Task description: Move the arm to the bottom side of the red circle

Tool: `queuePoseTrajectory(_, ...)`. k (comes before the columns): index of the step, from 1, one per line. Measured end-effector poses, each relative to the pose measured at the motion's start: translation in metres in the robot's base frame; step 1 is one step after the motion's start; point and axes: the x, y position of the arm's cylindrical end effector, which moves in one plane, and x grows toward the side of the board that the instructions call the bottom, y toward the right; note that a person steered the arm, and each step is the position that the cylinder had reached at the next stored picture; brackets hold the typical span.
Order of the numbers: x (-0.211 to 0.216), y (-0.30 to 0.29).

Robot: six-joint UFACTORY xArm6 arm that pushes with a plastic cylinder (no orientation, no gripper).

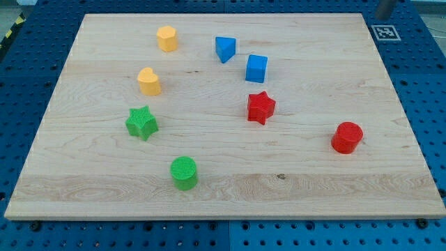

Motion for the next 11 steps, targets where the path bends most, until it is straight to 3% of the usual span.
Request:
queuePoseTrajectory(3,0.123,0.000)
queuePoseTrajectory(7,0.342,-0.001)
queuePoseTrajectory(9,0.357,-0.006)
queuePoseTrajectory(11,0.388,-0.108)
